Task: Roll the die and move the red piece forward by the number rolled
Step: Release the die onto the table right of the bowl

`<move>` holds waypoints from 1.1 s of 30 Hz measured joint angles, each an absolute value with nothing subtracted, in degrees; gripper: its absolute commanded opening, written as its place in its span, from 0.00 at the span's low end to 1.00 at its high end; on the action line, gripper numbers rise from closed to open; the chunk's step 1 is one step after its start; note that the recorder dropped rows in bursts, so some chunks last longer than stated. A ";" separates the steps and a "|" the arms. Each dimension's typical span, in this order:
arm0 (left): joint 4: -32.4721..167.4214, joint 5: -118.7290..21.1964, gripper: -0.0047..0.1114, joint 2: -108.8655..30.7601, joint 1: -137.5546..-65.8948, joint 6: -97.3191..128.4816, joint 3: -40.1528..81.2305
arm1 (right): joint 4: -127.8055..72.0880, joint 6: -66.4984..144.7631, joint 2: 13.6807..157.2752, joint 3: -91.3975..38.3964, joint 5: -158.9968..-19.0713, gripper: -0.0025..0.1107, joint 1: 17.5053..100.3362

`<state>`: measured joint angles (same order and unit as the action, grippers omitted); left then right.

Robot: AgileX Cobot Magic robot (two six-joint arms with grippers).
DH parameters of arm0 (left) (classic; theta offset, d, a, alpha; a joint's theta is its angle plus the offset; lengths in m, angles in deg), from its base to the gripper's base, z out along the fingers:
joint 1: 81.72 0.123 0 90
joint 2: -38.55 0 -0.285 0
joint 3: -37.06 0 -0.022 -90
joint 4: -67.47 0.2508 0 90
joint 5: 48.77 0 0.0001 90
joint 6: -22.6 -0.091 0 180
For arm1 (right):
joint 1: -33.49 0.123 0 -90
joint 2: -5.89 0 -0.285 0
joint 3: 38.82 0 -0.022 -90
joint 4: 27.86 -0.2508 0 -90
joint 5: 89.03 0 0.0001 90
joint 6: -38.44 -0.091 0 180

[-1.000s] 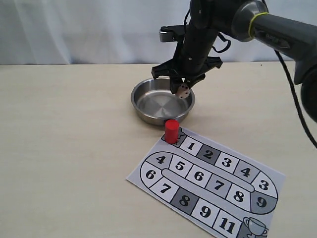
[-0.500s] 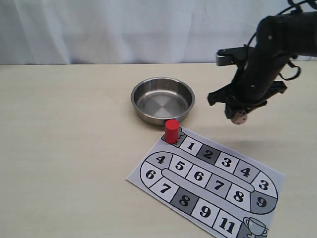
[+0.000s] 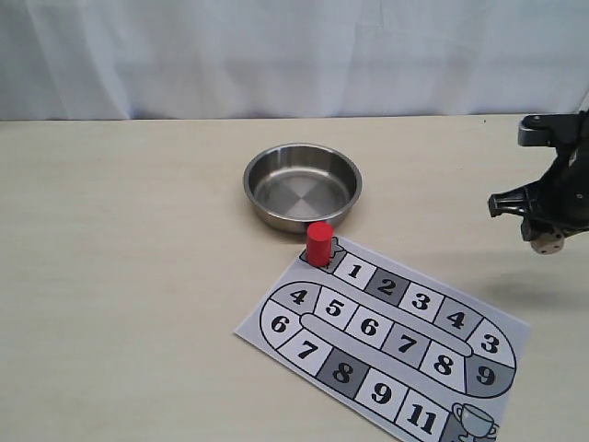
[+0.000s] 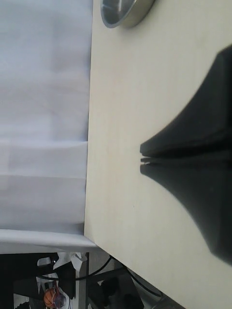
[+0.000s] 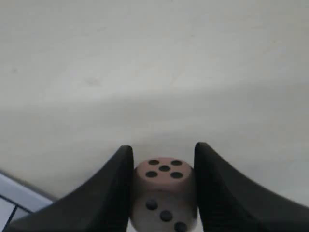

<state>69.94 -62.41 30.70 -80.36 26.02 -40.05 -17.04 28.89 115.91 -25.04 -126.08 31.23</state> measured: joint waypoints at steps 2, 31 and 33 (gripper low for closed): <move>69.94 -62.41 0.04 30.70 -80.36 26.02 -40.05 | -16.93 28.89 116.00 -25.04 -124.15 0.06 29.86; 69.94 -62.41 0.04 30.70 -80.36 26.02 -40.05 | -82.16 90.37 122.97 -25.04 -117.40 0.99 27.63; 69.94 -62.41 0.04 30.70 -80.36 26.02 -40.05 | -81.75 91.54 122.97 -25.04 -116.76 0.99 27.63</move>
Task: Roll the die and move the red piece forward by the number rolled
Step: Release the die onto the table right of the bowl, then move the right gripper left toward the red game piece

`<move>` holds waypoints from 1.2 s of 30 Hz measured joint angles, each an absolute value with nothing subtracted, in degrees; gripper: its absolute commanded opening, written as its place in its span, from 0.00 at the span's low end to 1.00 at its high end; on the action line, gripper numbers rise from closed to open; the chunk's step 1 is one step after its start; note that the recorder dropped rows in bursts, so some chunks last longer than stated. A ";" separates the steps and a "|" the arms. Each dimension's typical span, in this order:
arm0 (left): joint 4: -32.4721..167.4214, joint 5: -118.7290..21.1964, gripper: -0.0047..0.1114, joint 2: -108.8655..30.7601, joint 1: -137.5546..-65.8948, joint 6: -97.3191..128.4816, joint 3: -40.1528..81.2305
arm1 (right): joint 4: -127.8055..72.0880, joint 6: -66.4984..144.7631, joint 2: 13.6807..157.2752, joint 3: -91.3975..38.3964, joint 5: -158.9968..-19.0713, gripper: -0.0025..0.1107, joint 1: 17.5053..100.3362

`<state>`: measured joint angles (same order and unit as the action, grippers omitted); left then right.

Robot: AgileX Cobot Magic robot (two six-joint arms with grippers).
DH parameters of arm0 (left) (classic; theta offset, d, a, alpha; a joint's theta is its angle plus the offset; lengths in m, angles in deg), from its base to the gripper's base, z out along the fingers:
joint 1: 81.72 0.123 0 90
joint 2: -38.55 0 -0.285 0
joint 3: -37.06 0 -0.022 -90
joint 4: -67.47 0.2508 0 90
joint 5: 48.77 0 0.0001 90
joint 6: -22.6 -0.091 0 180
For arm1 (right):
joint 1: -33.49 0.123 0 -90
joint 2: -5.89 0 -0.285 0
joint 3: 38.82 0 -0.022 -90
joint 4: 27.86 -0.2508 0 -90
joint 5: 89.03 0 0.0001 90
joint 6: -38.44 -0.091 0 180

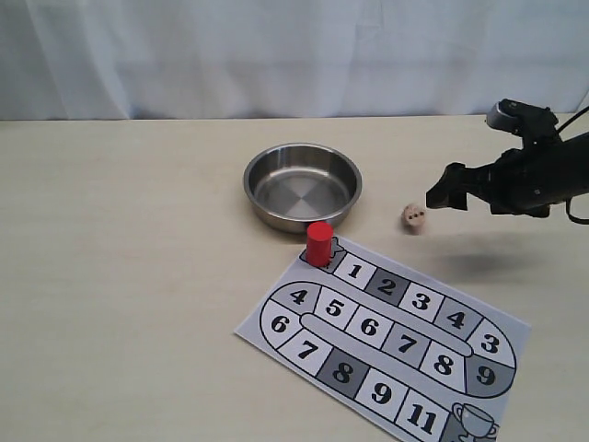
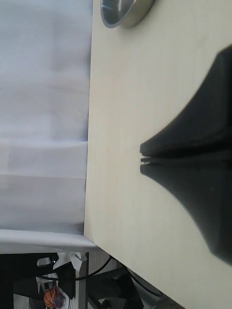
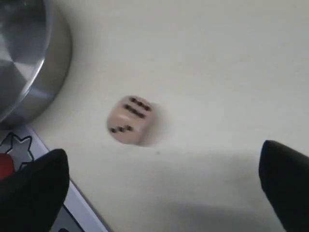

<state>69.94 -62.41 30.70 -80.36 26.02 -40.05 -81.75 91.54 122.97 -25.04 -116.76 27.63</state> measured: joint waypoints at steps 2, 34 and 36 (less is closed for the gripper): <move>69.94 -62.41 0.04 30.70 -80.36 26.02 -40.05 | -80.18 91.95 122.97 -25.04 -113.76 0.99 27.63; 69.94 -62.41 0.04 30.70 -80.36 26.02 -40.05 | -79.79 91.95 123.31 -27.30 -119.05 0.06 27.86; 69.94 -62.41 0.04 30.70 -80.36 26.02 -40.05 | -78.71 91.95 124.03 -29.38 -122.53 0.06 28.69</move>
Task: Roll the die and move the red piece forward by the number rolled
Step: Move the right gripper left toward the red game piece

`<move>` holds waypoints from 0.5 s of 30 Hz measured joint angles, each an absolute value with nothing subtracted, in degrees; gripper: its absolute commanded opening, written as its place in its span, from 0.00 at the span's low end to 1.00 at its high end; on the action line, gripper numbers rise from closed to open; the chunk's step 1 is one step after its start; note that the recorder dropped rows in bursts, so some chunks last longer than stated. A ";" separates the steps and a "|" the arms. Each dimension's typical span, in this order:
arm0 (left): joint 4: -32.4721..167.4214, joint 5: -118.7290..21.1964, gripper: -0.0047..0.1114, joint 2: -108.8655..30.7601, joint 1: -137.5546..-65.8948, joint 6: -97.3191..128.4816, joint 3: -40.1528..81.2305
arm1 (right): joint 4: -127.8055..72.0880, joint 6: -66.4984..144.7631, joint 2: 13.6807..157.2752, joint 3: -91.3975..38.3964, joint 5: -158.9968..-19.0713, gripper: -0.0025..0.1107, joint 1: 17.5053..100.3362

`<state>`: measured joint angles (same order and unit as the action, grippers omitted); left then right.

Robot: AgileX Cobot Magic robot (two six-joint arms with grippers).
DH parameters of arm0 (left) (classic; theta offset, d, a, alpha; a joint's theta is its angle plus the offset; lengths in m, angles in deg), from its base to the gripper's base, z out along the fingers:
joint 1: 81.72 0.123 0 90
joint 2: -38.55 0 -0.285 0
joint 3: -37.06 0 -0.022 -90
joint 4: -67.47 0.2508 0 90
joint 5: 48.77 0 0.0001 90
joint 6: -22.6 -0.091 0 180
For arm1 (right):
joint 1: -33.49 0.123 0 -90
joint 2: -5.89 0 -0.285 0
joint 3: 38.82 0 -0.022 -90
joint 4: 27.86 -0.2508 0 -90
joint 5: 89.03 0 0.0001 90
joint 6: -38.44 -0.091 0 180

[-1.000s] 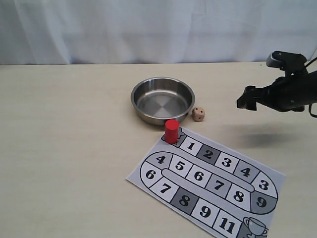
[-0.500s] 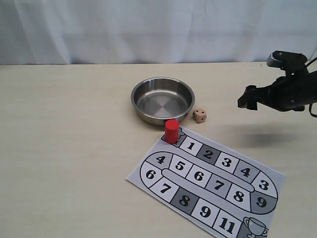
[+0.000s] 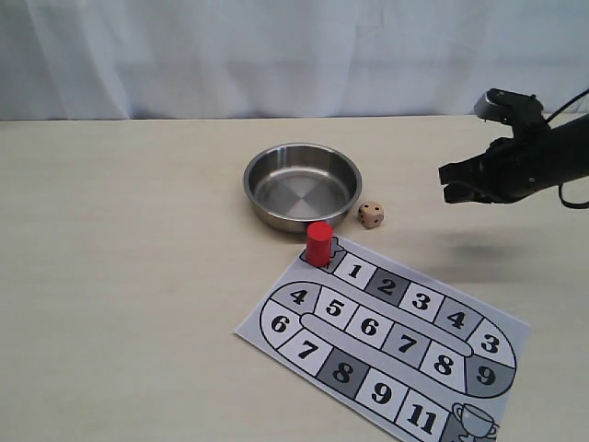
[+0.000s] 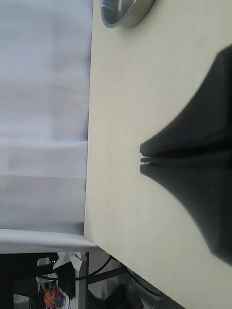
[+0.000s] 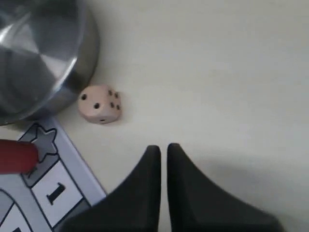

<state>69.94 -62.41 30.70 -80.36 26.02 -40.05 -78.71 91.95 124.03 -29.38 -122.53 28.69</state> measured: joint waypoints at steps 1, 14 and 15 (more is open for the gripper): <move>69.94 -62.41 0.04 30.70 -80.36 26.02 -40.05 | -77.82 91.75 124.45 -30.34 -123.64 0.06 29.45; 69.94 -62.41 0.04 30.70 -80.36 26.02 -40.05 | -53.02 69.82 130.75 -38.69 -124.57 0.06 42.30; 69.94 -62.41 0.04 30.70 -80.36 26.02 -40.05 | -51.92 68.50 131.24 -39.16 -124.66 0.06 42.95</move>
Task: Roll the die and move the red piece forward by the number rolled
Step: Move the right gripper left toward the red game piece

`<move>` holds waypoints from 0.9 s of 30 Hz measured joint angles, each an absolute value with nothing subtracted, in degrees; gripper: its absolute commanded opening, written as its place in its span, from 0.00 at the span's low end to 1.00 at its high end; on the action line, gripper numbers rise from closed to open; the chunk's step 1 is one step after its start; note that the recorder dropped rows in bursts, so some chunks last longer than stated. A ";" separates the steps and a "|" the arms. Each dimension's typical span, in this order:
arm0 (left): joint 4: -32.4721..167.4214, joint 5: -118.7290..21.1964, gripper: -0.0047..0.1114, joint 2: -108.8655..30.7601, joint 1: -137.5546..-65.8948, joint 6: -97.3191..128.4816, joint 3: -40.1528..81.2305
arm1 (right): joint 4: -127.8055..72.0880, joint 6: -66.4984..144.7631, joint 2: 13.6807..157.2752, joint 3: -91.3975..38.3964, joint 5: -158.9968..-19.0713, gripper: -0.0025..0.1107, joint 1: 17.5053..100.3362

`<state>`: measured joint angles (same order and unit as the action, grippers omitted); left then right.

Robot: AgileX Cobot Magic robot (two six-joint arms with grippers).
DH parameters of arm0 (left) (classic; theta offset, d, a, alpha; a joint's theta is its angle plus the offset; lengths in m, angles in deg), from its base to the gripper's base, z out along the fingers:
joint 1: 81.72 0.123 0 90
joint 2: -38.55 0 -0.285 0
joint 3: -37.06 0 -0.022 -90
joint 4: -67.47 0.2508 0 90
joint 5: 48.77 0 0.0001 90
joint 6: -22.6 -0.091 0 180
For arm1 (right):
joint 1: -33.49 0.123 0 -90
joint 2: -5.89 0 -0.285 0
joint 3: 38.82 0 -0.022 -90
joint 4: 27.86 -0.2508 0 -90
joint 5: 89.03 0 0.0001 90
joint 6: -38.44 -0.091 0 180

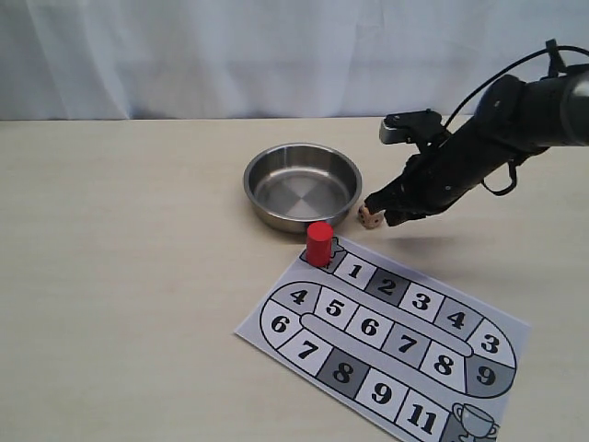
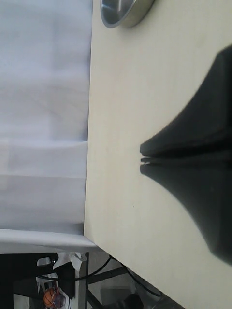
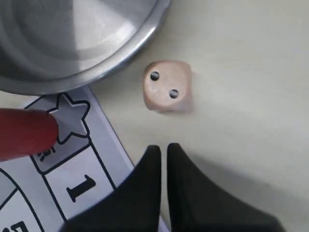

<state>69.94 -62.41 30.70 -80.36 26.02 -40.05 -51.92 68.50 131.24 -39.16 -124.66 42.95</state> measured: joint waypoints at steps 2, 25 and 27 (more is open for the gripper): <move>69.94 -62.41 0.04 30.70 -80.36 26.02 -40.05 | -50.04 66.79 131.83 -39.80 -124.69 0.06 43.83; 69.94 -62.41 0.04 30.70 -80.36 26.02 -40.05 | -48.17 64.54 135.67 -40.71 -119.70 0.06 44.39; 69.94 -62.41 0.04 30.70 -80.36 26.02 -40.05 | -48.17 64.54 135.67 -40.71 -119.61 0.06 44.39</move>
